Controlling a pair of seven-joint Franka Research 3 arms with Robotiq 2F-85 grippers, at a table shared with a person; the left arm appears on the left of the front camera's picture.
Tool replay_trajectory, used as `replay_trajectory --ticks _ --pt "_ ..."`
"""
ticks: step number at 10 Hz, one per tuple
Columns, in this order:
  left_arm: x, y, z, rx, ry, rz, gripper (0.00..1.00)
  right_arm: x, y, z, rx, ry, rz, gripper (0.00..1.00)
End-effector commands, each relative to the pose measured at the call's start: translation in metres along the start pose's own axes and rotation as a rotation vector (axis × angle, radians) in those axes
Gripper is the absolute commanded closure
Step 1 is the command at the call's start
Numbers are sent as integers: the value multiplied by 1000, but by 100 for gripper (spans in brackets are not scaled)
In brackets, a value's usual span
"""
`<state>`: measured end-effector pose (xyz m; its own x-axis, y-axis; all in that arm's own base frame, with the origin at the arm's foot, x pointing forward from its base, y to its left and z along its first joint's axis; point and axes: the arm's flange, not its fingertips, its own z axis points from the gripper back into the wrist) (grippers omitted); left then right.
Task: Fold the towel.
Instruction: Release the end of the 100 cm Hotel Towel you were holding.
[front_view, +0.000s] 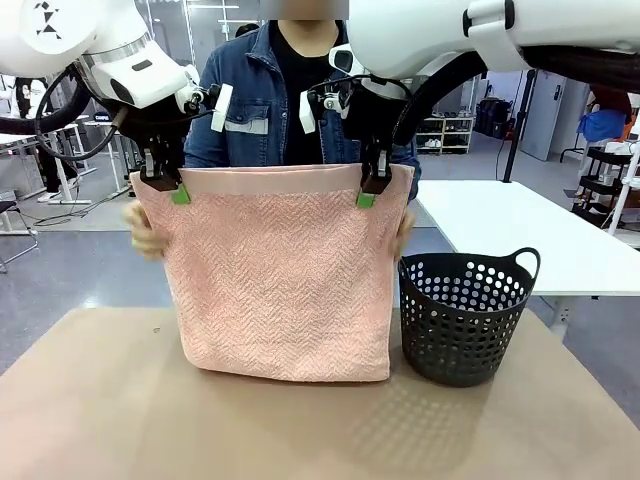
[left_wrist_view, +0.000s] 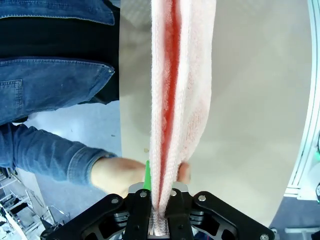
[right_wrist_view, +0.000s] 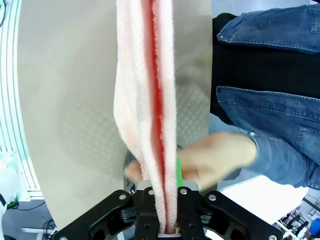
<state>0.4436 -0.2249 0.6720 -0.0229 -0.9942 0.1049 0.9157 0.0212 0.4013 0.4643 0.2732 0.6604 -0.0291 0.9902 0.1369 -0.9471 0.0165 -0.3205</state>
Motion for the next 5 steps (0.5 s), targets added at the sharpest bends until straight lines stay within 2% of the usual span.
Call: replay_trajectory --ticks 1,5 --pt "-1 1 2 4 -1 2 100 -2 -1 0 -1 1 3 94" --pt "-1 1 2 4 -1 2 100 -2 -1 0 -1 1 3 94"
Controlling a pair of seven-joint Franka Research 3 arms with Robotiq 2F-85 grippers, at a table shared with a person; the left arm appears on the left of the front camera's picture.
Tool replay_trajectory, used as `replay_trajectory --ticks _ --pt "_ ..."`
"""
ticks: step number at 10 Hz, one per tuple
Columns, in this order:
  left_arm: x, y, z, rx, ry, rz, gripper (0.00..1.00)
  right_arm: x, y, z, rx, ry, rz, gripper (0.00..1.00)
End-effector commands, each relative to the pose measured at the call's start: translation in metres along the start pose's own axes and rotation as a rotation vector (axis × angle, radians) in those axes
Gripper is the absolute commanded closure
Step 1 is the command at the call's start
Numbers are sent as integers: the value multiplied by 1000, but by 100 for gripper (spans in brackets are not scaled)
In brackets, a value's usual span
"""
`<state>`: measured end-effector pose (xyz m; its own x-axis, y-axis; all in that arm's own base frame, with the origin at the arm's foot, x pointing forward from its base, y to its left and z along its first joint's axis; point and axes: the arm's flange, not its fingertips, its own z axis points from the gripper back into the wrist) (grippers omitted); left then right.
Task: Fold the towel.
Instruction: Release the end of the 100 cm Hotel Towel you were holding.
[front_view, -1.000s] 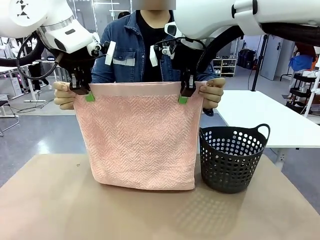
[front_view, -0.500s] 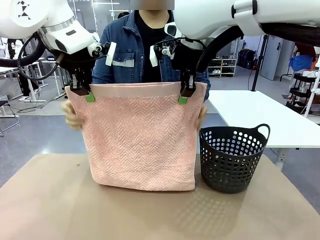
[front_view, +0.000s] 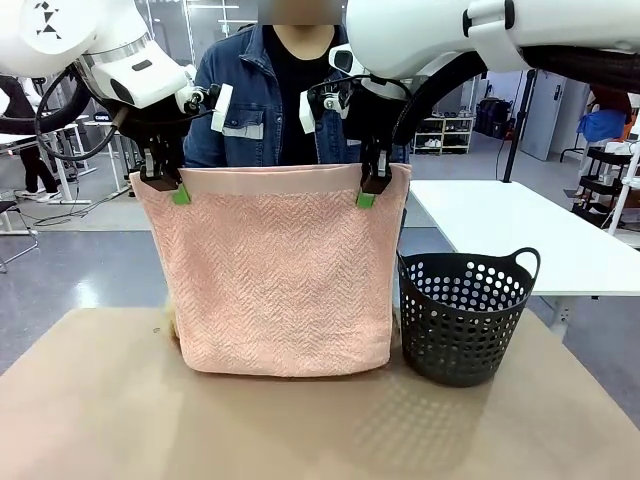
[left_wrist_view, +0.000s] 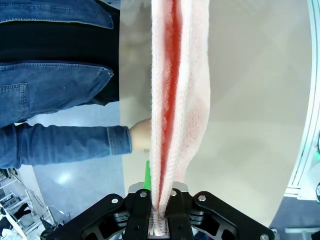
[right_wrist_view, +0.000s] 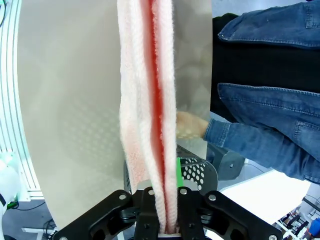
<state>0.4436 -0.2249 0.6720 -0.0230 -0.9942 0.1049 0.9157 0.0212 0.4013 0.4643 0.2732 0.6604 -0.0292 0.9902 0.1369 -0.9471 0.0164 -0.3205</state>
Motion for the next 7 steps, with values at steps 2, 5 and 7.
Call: replay_trajectory --ticks 2,5,7 --pt "-1 1 2 4 -1 2 100 -2 -1 0 -1 1 3 94" --pt "-1 1 2 4 -1 2 100 -2 -1 0 -1 1 3 94" --pt "-1 1 2 4 -1 2 100 -2 -1 0 -1 1 3 94"
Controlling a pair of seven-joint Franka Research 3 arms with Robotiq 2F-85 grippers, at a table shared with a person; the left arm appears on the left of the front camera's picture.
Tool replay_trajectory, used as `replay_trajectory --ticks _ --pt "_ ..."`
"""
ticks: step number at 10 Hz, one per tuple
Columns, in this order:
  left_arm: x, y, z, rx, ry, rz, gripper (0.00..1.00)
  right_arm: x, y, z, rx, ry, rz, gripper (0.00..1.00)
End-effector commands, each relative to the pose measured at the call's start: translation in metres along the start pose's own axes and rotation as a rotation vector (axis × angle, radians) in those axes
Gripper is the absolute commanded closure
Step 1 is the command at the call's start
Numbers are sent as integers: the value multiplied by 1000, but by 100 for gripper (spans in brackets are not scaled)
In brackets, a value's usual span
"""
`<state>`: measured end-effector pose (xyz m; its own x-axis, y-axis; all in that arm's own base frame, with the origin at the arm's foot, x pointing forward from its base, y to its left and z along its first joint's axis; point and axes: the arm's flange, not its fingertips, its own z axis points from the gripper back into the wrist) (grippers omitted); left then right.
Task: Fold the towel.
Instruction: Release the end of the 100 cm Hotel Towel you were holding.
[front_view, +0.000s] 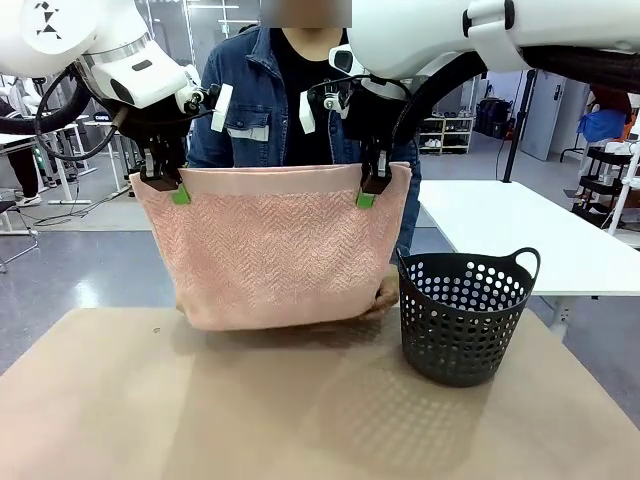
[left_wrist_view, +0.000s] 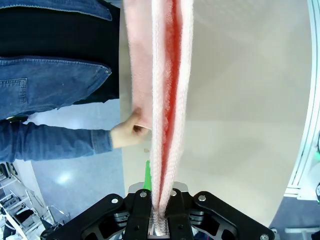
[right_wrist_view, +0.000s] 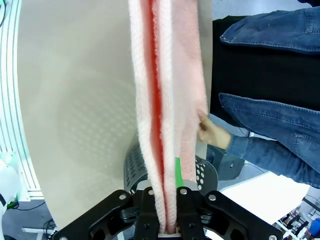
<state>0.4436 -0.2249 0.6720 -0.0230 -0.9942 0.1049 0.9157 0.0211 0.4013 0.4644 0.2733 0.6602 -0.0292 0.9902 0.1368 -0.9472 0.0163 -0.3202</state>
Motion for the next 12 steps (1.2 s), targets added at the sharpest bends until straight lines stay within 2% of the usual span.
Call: replay_trajectory --ticks 1,12 --pt "-1 1 2 3 -1 2 100 -2 -1 0 -1 1 3 94" --pt "-1 1 2 3 -1 2 100 -2 -1 0 -1 1 3 94"
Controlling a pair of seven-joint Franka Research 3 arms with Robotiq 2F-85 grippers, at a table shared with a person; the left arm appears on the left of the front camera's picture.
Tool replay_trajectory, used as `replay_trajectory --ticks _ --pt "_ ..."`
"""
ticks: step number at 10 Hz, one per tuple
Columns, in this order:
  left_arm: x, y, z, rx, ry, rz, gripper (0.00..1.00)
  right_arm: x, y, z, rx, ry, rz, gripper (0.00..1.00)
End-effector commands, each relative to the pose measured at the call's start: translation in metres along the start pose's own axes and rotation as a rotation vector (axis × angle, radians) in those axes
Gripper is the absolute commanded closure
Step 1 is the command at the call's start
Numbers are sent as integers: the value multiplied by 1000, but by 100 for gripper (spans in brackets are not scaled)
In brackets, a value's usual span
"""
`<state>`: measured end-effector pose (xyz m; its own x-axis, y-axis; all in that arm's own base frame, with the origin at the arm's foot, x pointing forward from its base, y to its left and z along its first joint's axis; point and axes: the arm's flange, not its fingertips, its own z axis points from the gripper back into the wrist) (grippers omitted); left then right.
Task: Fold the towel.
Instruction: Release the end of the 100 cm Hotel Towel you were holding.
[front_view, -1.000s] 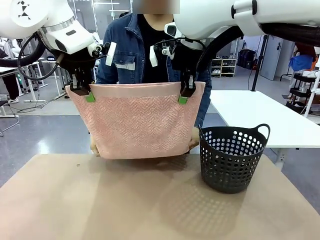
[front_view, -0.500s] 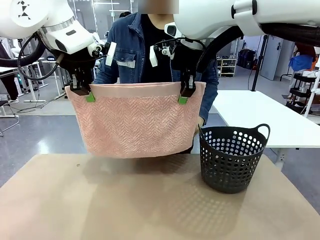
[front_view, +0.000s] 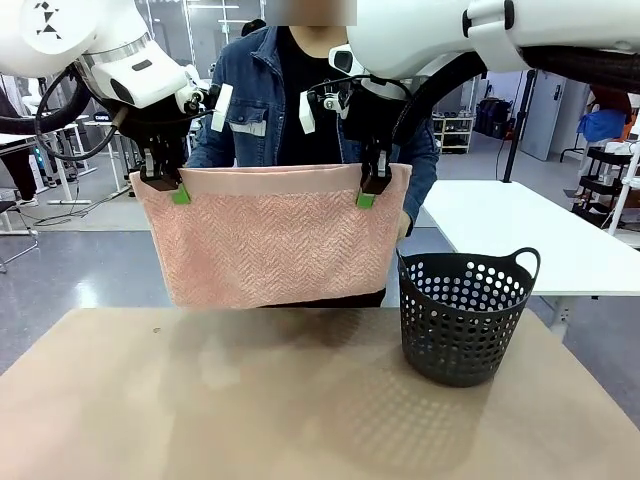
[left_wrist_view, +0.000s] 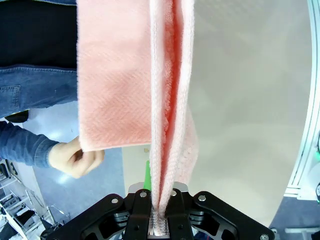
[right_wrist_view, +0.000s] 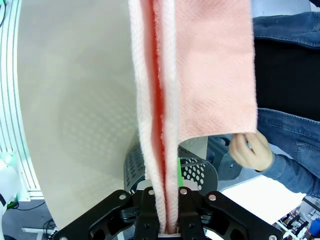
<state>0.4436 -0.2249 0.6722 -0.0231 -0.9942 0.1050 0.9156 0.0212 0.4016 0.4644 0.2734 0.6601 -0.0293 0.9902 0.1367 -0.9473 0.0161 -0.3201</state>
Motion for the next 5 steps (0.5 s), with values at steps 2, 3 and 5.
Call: replay_trajectory --ticks 2,3,5 --pt "-1 1 2 3 -1 2 100 -2 -1 1 -2 1 3 94" --pt "-1 1 2 3 -1 2 100 -2 -1 1 -2 1 3 94" --pt "-1 1 2 3 -1 2 100 -2 -1 1 -2 1 3 94"
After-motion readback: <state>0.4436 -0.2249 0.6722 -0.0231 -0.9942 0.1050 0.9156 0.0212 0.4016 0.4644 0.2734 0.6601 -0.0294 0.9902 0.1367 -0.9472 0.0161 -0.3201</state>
